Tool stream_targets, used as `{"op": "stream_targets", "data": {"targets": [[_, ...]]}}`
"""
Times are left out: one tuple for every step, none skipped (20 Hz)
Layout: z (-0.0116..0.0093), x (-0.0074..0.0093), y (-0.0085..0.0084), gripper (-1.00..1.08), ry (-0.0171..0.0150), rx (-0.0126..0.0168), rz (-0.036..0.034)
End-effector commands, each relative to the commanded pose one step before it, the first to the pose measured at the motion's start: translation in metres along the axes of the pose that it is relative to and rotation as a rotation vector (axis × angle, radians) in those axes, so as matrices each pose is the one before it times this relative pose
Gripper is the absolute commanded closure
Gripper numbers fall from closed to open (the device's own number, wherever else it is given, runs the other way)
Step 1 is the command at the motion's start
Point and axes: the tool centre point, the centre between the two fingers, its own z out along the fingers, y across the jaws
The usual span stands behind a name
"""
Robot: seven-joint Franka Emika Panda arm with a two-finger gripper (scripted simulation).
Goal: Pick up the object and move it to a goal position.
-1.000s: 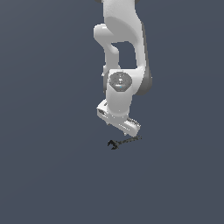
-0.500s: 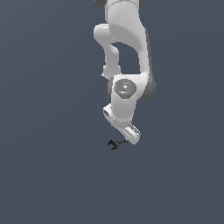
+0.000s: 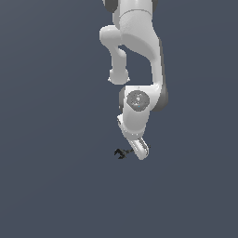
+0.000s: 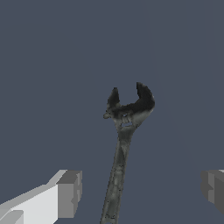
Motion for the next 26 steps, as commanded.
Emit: {"op": "stream_targets", "data": {"targets": [[0.00483,-0.00277,-0.00376,-0.92,0.00129,0.00234,0.06499],[0.00181,-0.00115,-0.00129,-0.92,0.00049,0.00085,0.02388],[0.00171,-0.00112,-0.00119,-0.92,0.00047,0.00082,0.02257],[0.00161,-0.00109,-0.00109,-0.92,0.00046,0.00079,0.02126],[0.00152,-0.00104,-0.00099,-0.92,0.00044,0.00076,0.01997],[0.00142,-0.00100,-0.00090,-0.92,0.00042,0.00072,0.01866],[0.00132,-0.00095,-0.00082,-0.92,0.00040,0.00068,0.01737],[0.00122,-0.00089,-0.00074,-0.92,0.00037,0.00064,0.01607],[0.00112,-0.00083,-0.00066,-0.92,0.00034,0.00060,0.01478],[0.00103,-0.00076,-0.00059,-0.92,0.00032,0.00056,0.01350],[0.00093,-0.00070,-0.00052,-0.92,0.00029,0.00051,0.01220],[0.00083,-0.00064,-0.00046,-0.92,0.00026,0.00046,0.01091],[0.00073,-0.00056,-0.00039,-0.92,0.00023,0.00041,0.00963],[0.00063,-0.00050,-0.00034,-0.92,0.00020,0.00036,0.00833],[0.00054,-0.00044,-0.00028,-0.92,0.00017,0.00031,0.00703],[0.00044,-0.00035,-0.00022,-0.92,0.00014,0.00025,0.00577],[0.00034,-0.00025,-0.00017,-0.92,0.00011,0.00020,0.00452],[0.00025,-0.00022,-0.00012,-0.92,0.00008,0.00014,0.00316],[0.00015,-0.00010,-0.00007,-0.92,0.00005,0.00009,0.00195],[0.00005,-0.00001,-0.00002,-0.92,0.00002,0.00003,0.00069],[-0.00017,0.00001,0.00022,-0.92,-0.00016,-0.00042,-0.00445],[0.00036,-0.00002,0.00000,-0.92,0.00000,0.00000,0.00000],[0.00106,-0.00007,0.00001,-0.92,0.00000,0.00000,0.00000],[0.00177,-0.00012,0.00003,-0.92,0.00000,0.00000,0.00000],[0.00244,0.00029,0.00007,-0.92,-0.00003,0.00005,0.00069],[0.00316,-0.00021,0.00006,-0.92,0.00000,0.00000,0.00000]]}}
